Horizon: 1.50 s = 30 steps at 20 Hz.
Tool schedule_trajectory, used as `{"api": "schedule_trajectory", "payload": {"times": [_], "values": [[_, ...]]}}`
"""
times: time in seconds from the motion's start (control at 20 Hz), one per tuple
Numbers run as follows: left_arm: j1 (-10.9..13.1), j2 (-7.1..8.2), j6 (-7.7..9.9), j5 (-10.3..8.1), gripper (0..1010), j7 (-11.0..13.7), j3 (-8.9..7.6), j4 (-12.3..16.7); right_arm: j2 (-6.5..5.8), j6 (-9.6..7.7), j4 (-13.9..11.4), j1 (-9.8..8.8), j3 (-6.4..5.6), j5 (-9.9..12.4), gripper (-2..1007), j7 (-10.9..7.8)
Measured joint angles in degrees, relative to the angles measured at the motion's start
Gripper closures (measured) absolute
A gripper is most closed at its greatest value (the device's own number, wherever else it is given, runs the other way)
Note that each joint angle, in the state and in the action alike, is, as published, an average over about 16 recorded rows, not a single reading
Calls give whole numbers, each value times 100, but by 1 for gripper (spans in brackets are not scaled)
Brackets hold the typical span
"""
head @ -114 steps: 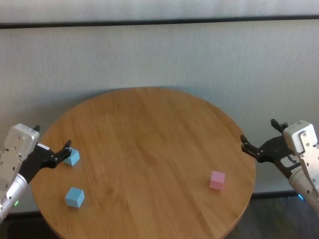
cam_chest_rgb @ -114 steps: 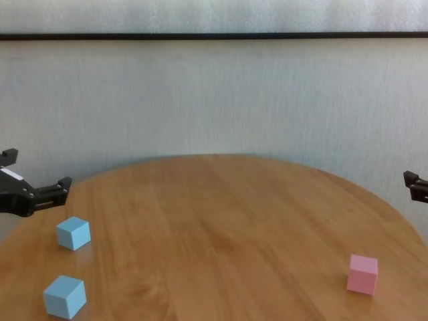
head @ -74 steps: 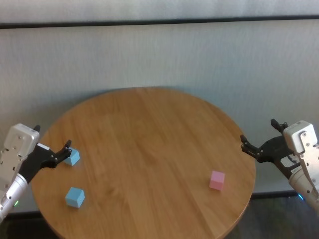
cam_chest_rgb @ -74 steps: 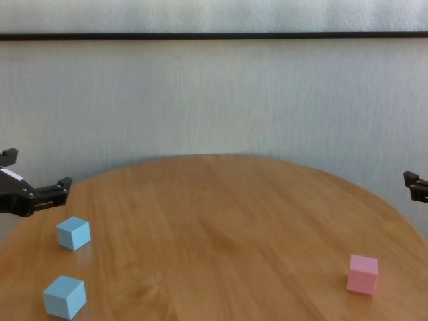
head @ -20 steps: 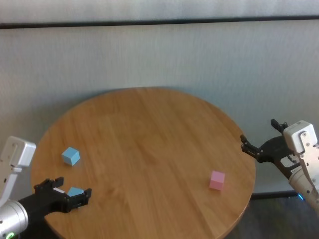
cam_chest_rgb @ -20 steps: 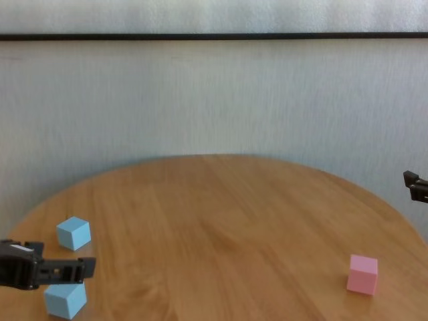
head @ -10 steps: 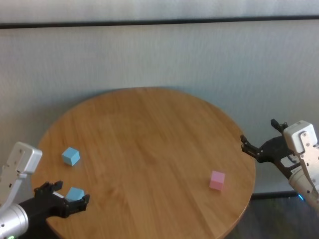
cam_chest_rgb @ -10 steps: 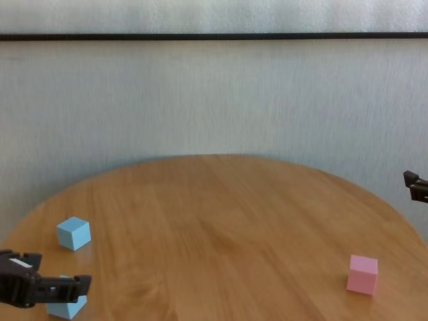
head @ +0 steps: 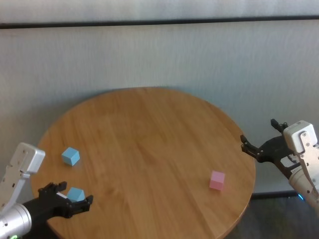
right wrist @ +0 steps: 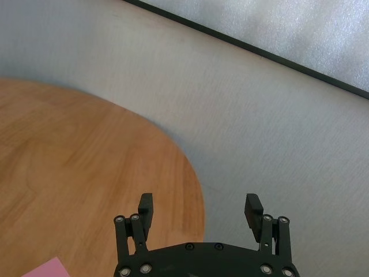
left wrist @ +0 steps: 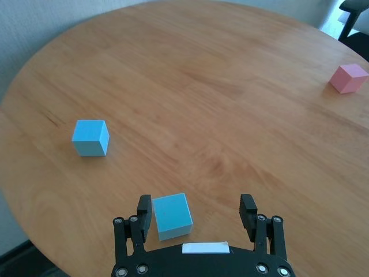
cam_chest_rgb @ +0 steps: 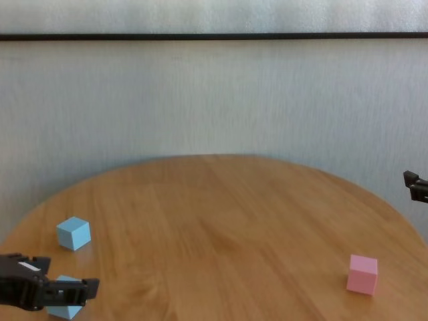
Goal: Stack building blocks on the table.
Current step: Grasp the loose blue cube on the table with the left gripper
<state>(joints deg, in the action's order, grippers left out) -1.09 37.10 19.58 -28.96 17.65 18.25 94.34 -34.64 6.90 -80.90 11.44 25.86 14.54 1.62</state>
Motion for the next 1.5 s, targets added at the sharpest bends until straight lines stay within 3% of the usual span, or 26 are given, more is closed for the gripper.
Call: {"api": "schedule_trajectory", "payload": {"times": [0.55,1.5], "values": [[-174,-109,49,194,10,235,80,-281,0,0,0,0,0,0,4,0],[-383,-328,232,452,10,241,79,-559,0,0,0,0,0,0,4,0]]}}
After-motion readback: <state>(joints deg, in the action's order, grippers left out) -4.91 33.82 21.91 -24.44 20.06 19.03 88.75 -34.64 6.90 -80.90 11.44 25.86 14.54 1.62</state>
